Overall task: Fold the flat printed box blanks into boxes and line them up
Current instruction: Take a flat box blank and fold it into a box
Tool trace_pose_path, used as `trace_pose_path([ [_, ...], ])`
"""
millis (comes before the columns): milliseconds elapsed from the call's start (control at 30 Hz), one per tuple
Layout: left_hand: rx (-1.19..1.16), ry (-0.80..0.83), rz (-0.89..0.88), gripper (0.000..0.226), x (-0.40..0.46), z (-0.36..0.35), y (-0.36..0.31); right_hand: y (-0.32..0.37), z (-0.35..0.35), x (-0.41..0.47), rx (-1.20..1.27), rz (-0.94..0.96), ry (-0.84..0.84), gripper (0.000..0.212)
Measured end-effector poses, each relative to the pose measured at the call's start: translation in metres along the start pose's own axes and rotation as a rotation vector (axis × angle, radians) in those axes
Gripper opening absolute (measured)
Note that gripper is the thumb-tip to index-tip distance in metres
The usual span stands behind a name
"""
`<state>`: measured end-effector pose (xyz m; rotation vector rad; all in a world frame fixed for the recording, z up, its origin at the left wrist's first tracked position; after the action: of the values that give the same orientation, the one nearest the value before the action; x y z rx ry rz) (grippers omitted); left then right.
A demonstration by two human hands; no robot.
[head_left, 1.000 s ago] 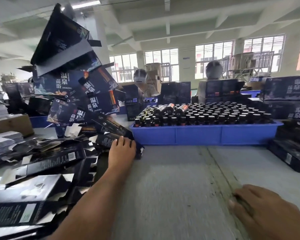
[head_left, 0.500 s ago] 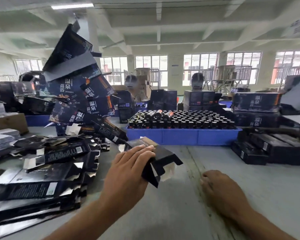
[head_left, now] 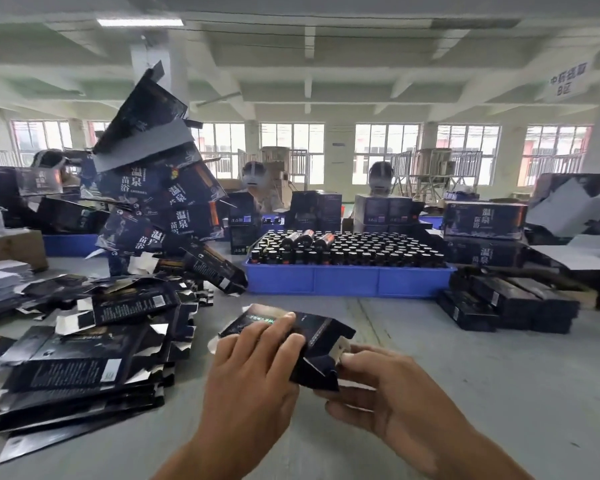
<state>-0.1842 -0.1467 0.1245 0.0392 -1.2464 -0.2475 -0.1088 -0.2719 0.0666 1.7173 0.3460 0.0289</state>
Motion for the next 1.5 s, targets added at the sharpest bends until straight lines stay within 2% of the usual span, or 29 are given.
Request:
trace_pose_path([
  [100, 0.02, 0.012, -0.023, 0.056, -0.005, 0.002, 0.001, -0.004, -0.002, -0.001, 0.051, 0.005, 0.002, 0.027],
  [233, 0.005, 0.075, -0.052, 0.044, -0.01, 0.0, -0.004, -0.015, 0.0, -0.003, -0.033, 0.059, -0.007, 0.023],
  [367, -0.053, 0.215, -0.052, 0.067, -0.015, -0.013, -0.009, -0.012, 0.017, -0.004, -0.133, 0.169, -0.111, 0.026],
  [500, -0.221, 0.303, 0.058, 0.079, -0.019, -0.015, -0.007, 0.0, 0.021, -0.009, -0.277, 0.324, -0.128, 0.035],
  [633, -0.332, 0.264, 0.213, 0.094, -0.017, -0.007, 0.001, 0.01, 0.015, -0.017, -0.376, 0.439, -0.085, 0.039],
  [733, -0.34, 0.25, 0.252, 0.098, -0.014, -0.003, 0.004, 0.016, 0.014, -0.021, -0.403, 0.485, -0.067, 0.04],
  [933, -0.3, 0.204, 0.116, 0.087, -0.007, 0.008, -0.005, 0.014, 0.021, -0.018, -0.326, 0.45, -0.09, 0.011],
  [1100, -0.226, 0.159, -0.088, 0.065, -0.005, 0.015, -0.023, 0.018, 0.028, -0.02, -0.316, 0.506, -0.178, 0.02],
  [1400, -0.237, 0.196, -0.118, 0.053, -0.004, 0.014, -0.027, 0.022, 0.026, -0.024, -0.325, 0.589, -0.187, 0.018],
  [1500, -0.243, 0.173, -0.151, 0.053, -0.004, 0.016, -0.027, 0.023, 0.025, -0.026, -0.291, 0.587, -0.194, 0.03],
])
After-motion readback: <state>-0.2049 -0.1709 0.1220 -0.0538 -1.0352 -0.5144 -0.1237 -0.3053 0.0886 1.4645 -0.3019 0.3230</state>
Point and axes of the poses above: each hand's wrist, its own x-axis towards the middle knuckle, its own z-axis out of the back of the hand, y = z × x, the point moved 10 cm from there along x, towards the middle knuckle, and after that the axes turned 13 degrees about -y, right-handed, at the moved point
